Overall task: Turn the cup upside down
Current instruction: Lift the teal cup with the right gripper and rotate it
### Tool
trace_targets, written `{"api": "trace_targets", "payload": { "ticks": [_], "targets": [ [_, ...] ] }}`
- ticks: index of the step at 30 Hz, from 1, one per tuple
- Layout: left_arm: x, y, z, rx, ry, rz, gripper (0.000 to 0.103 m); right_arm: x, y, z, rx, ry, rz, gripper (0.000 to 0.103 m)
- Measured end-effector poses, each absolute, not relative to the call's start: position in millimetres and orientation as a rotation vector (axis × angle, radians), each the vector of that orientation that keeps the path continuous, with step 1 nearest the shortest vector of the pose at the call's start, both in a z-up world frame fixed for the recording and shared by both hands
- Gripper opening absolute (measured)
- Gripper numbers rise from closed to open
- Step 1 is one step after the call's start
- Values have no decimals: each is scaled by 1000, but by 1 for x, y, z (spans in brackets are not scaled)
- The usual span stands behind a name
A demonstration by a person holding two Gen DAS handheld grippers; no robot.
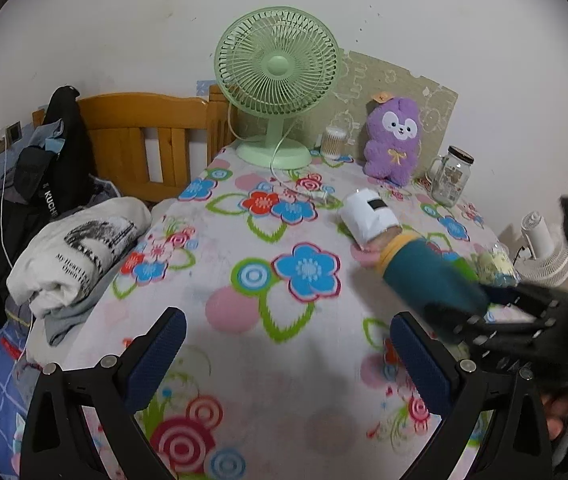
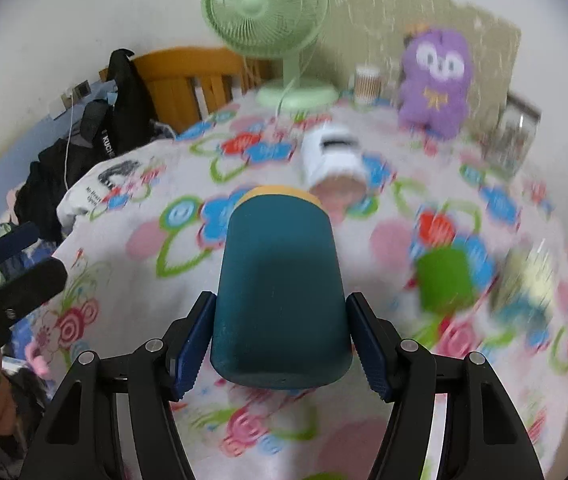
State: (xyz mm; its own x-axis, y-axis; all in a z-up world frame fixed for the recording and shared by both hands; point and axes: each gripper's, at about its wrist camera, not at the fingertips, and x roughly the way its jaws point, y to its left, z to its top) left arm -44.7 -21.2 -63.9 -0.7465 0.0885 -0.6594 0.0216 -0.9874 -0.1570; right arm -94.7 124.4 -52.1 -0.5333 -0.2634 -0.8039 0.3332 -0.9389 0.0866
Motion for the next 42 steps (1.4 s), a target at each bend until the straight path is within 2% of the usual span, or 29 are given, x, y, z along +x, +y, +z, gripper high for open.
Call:
{"api": "trace_targets", "payload": {
  "ticks": [9,13,18,22,33,42],
  "targets": [
    [-9,-16,-75,-1146,-222,2897,103,-56,92,-75,1316,172,-2454,69],
    [-3,-12,-73,-1142,-219,2898,103,-50,102,-57,1256,65,-2412,70],
    [0,-6,-65,-1101,-234,2899,103,-37,118,-34,1150,62,-2441,73],
    [-2,1,-62,-1102,-214,2898,103,-28,149,-27,1130,-35,-2447,73],
    [-29,54,-87,-1193,-126,2798,103,-5,243,-38,1175,-226,-2582,73],
    [-49,88,-115,-1294,-44,2743,103,4,278,-53,1208,-315,-2606,73]
  ]
}}
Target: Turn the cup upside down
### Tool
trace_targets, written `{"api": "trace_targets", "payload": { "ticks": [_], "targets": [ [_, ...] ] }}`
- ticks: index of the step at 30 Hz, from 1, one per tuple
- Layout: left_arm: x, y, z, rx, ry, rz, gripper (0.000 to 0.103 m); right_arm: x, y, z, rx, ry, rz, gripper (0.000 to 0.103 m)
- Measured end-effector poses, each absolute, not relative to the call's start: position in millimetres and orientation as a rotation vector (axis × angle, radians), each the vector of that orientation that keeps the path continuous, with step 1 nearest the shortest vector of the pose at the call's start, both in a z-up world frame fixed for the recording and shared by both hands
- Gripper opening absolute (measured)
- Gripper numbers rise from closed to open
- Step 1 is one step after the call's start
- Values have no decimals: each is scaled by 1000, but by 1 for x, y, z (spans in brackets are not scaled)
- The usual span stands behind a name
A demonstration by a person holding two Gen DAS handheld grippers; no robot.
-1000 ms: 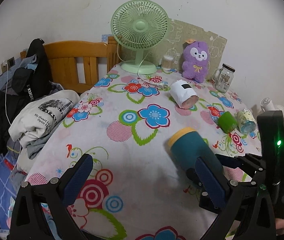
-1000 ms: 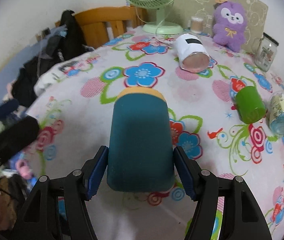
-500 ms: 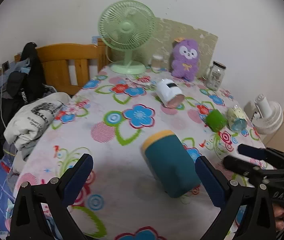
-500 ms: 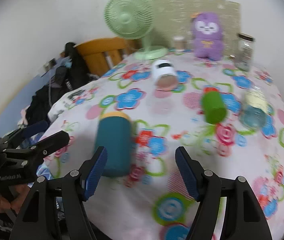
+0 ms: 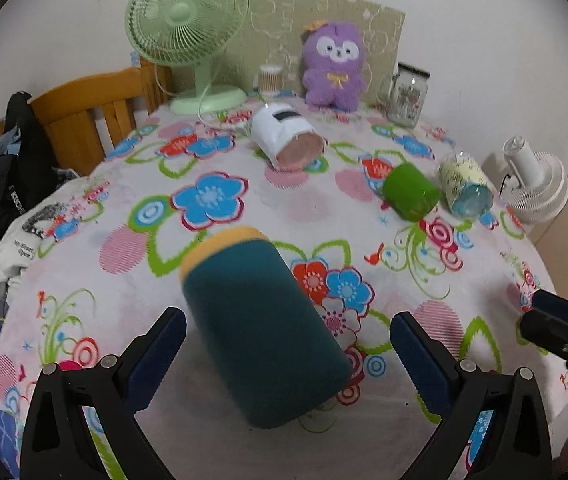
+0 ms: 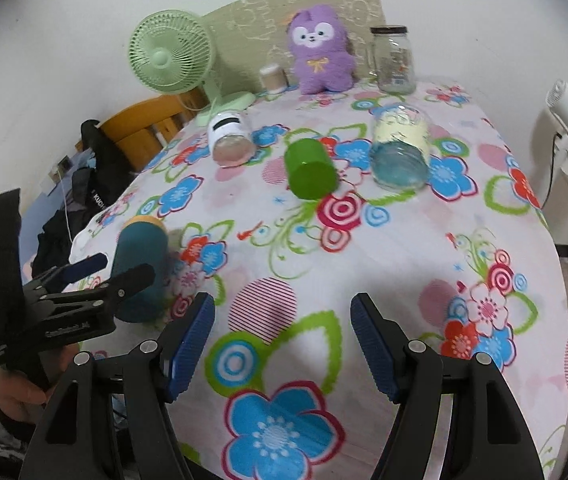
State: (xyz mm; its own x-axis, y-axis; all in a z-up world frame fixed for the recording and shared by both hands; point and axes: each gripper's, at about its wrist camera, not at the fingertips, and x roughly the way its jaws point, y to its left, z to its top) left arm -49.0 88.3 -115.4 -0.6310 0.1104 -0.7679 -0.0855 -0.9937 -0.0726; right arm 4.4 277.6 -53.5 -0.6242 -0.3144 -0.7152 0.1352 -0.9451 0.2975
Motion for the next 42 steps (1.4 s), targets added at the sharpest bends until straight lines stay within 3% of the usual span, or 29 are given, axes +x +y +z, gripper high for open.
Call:
{"api": "trace_targets", "payload": {
  "ticks": [11,16,31,42],
  "targets": [
    [-52,83,-135,-1377,-79,2727,103,-4,281,-62,1223,-343,-2590,73],
    [-51,89,-138,-1339,-45,2694,86,-6,280,-62,1223,-357,-2579,73],
    [-43,66,-99,-1168,-32,2800,71,-1,272,-57,1206,-332,-2571,73],
    [-34,54,-69,-1061,-44,2842,67,1,236,-50,1182,-208,-2528,73]
  ]
}}
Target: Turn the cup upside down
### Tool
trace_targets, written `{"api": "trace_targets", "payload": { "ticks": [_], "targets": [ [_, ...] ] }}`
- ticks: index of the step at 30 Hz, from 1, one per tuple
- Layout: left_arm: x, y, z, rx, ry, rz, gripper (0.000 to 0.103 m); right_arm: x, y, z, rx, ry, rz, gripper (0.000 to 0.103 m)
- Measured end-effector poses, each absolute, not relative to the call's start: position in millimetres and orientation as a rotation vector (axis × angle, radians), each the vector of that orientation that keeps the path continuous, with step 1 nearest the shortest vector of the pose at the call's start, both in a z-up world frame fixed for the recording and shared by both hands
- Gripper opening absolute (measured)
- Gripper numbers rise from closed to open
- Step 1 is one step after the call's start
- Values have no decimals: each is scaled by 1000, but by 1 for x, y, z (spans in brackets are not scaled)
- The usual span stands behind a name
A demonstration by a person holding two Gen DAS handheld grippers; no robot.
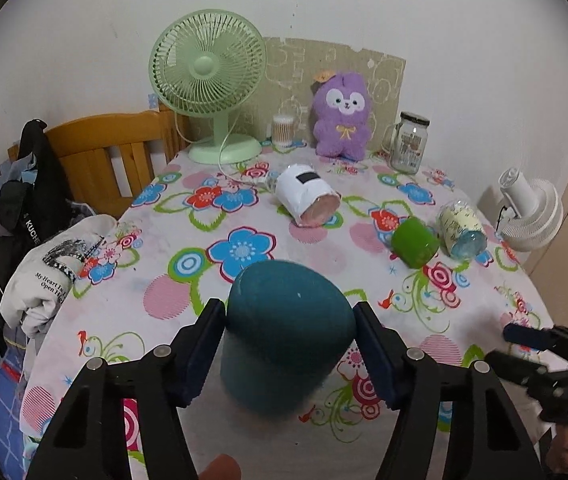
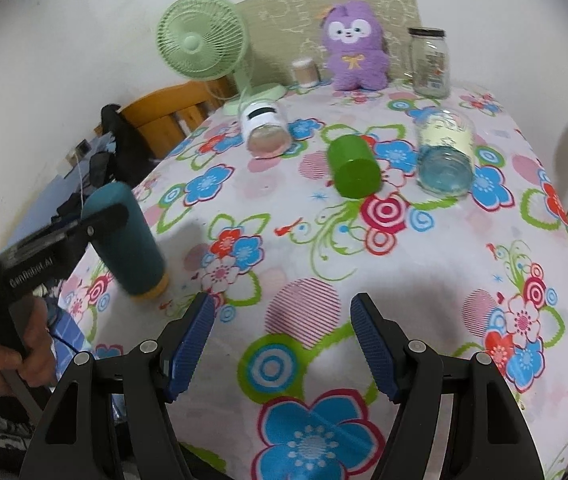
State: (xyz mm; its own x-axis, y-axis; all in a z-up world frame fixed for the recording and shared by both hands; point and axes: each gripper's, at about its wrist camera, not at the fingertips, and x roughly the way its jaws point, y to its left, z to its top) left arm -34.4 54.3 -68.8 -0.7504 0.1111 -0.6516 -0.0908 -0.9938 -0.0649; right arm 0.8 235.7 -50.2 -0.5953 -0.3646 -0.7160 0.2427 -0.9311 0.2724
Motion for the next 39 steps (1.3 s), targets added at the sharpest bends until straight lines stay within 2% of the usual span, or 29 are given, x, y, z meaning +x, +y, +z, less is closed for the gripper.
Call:
{"api": "trace_targets", "payload": {
  "ticks": [11,13,21,24,28,30,39],
  "targets": [
    [-19,51,-42,-987,-65,2831,62,4,216,-44,1158,-142,-2514,73],
    [-15,52,-37,-969,-64,2828,51,3,216,-43,1156,-142,-2518,73],
    [-15,51,-39,-994,-75,2817,52,4,214,-43,1160,-136,-2511,73],
    [-18,48,-42,-1021,-88,2812,54,3,214,-45,1170,-139,-2511,73],
    [-18,47,-41,-1013,-101,2819,71,2,214,-47,1178,-148,-2511,73],
    [-18,46,-41,-1008,-104,2822,74,1,214,-48,1180,-148,-2508,73],
    [-21,43,-44,-1036,-120,2798,75,1,214,-50,1188,-148,-2509,73]
  ]
}}
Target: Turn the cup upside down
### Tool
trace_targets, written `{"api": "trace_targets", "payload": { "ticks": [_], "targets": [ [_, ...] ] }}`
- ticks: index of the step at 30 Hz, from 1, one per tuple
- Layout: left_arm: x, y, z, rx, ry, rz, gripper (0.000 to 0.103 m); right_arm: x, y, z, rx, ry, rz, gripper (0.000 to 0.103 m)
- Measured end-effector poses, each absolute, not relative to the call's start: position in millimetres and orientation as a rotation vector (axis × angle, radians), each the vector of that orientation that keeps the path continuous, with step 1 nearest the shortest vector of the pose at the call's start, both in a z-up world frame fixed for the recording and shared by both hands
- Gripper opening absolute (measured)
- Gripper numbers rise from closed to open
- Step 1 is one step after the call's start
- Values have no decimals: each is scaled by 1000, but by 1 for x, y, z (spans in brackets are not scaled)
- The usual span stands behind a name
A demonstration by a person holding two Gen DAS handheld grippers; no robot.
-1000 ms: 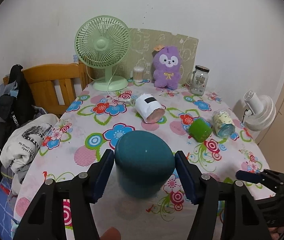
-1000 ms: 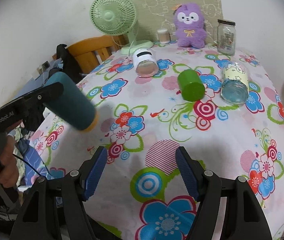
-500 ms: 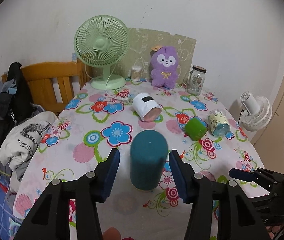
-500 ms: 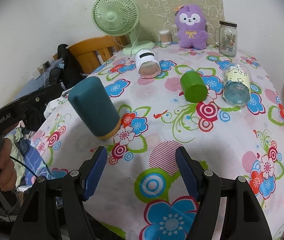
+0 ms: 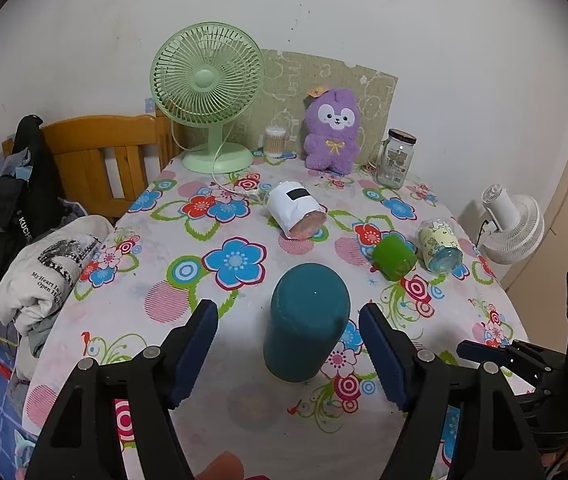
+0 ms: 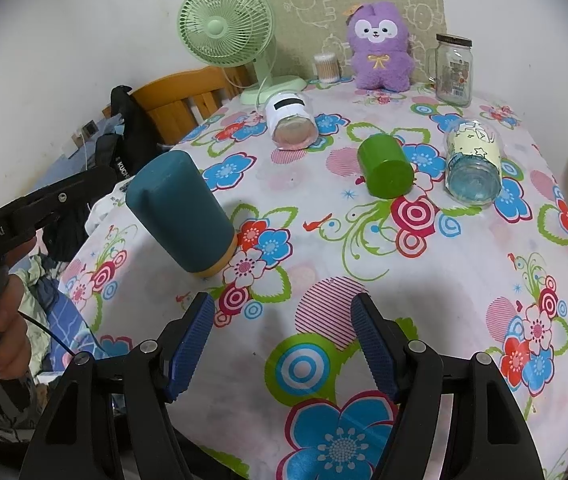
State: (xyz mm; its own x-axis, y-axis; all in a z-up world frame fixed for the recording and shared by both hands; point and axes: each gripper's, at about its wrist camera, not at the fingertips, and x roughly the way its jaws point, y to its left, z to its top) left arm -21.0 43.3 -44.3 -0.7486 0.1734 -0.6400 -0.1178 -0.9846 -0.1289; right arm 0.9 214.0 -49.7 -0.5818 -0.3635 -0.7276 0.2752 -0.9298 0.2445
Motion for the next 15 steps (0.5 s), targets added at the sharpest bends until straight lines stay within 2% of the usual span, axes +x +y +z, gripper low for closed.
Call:
{"api": "trace_targets", "payload": {
  "ticks": [12,15],
  "targets": [
    [-20,43,-43,-1037,-123,2788,86,0,208,-39,1152,-138,-2517,73],
    [-21,42,-42,-1040,-126,2789,91,0,206,-35,1135,-141,-2525,73]
  ]
}}
